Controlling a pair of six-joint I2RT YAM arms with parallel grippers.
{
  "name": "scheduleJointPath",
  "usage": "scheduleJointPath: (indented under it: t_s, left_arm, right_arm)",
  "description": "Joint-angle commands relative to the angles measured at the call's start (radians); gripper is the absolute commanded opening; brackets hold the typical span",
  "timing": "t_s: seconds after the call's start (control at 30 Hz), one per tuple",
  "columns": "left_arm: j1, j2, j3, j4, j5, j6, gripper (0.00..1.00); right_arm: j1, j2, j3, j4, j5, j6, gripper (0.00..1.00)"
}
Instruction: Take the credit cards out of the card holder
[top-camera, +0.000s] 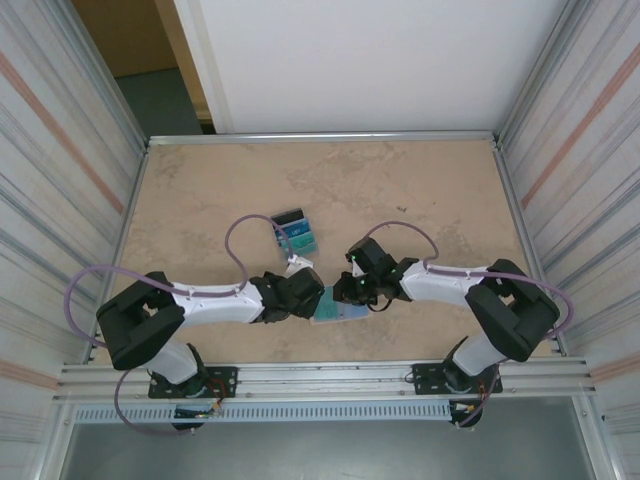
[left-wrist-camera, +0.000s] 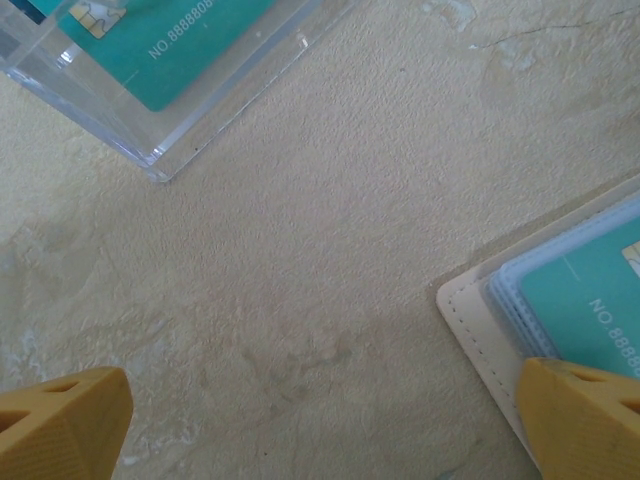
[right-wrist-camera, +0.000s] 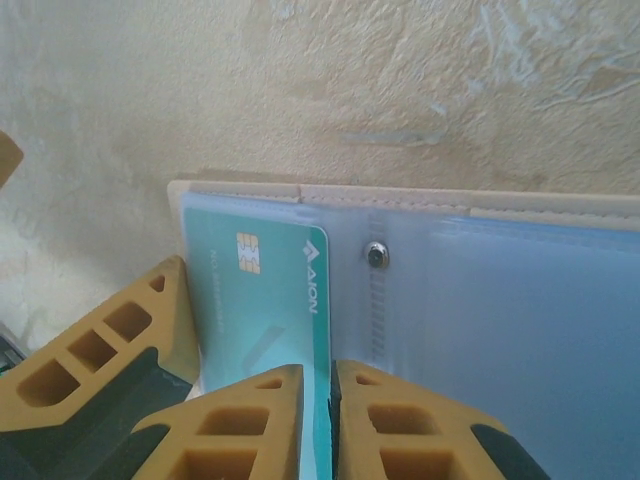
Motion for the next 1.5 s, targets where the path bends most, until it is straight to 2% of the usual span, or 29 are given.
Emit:
scheduleJointPath:
  t_s: [0.0, 0.57, 1.47]
  left_arm:
    - [-0.008, 0.01, 0.021, -0.038, -0.007, -0.014, 0.99]
    - [-0.01, 0.011, 0.024, -0.048, -0.014, -0.016, 0.99]
    - [-0.01, 0.009, 0.028, -0.064, -0.022, -0.016, 0.99]
  right_arm:
    - [-0.007, 0.018, 0.002, 0.029, -0.028, 0.016, 0.15]
    - [-0.013, 0.066, 0.004, 0.034, -0.024, 0.018, 0.12]
    - [-0.02, 0.046, -0.012, 0.029, -0.025, 0.028, 0.15]
